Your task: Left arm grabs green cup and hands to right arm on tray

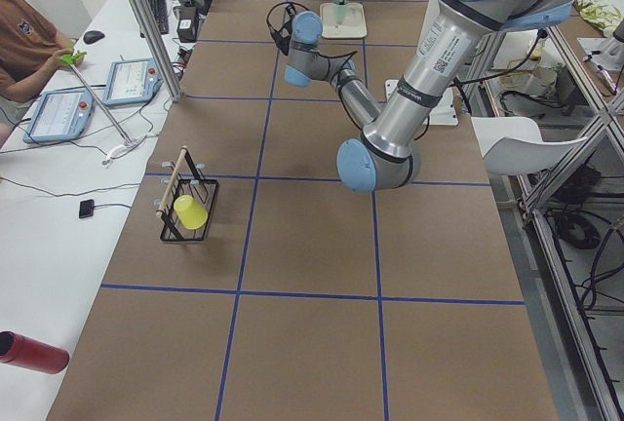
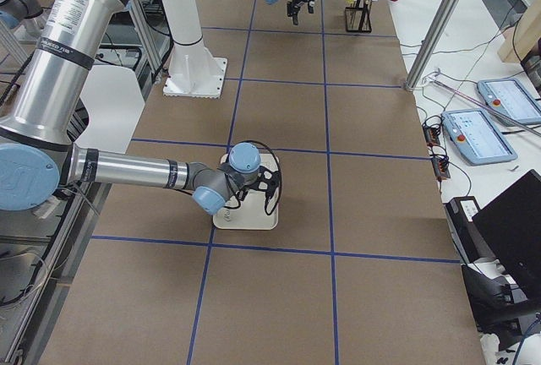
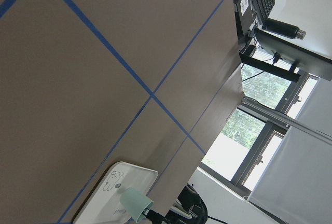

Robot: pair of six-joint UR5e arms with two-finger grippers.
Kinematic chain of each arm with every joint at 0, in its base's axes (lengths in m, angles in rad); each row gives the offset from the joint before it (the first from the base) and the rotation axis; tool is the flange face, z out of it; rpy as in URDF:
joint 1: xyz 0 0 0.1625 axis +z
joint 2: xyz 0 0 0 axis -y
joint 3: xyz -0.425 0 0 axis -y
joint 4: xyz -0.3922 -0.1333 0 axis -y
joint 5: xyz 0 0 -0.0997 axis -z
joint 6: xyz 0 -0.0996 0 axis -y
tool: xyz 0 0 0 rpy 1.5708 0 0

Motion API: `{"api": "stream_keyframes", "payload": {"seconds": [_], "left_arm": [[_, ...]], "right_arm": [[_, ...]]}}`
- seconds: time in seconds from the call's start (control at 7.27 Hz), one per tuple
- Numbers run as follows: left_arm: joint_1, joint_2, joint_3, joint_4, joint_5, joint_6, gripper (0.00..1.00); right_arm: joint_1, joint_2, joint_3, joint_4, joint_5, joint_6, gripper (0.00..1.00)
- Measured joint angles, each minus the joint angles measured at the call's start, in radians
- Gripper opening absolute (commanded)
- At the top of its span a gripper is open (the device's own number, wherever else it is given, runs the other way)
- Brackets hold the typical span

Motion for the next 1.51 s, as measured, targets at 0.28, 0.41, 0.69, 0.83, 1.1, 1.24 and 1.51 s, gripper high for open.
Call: {"api": "stream_keyframes", "payload": {"seconds": [0.28,0.41,0.69,0.83,1.1,1.24,1.51], "left_arm": [[0.001,-0.001,0.0,0.002,0.001,0.0,1.0],[0.001,-0.002,-0.001,0.004,0.001,0.0,1.0],[0.0,-0.005,-0.002,0.011,0.002,0.0,1.0],[-0.001,-0.007,-0.004,0.019,0.002,0.0,1.0],[-0.047,0.001,-0.008,0.027,-0.012,0.007,1.0],[-0.111,0.034,-0.009,0.027,-0.07,0.047,1.0],[-0.301,0.197,-0.009,0.026,-0.287,0.28,1.0]], "right_arm": [[-0.002,-0.003,0.001,-0.004,-0.006,0.0,1.0],[-0.002,-0.006,0.008,-0.005,-0.007,0.0,1.0],[0.008,-0.032,0.054,-0.005,-0.007,0.0,1.0],[0.034,-0.054,0.098,-0.005,-0.001,0.0,1.0],[0.124,-0.066,0.15,-0.005,0.01,-0.012,1.0],[0.179,-0.051,0.153,-0.02,0.01,-0.057,1.0],[0.303,0.043,0.155,-0.208,0.014,-0.266,1.0]]}}
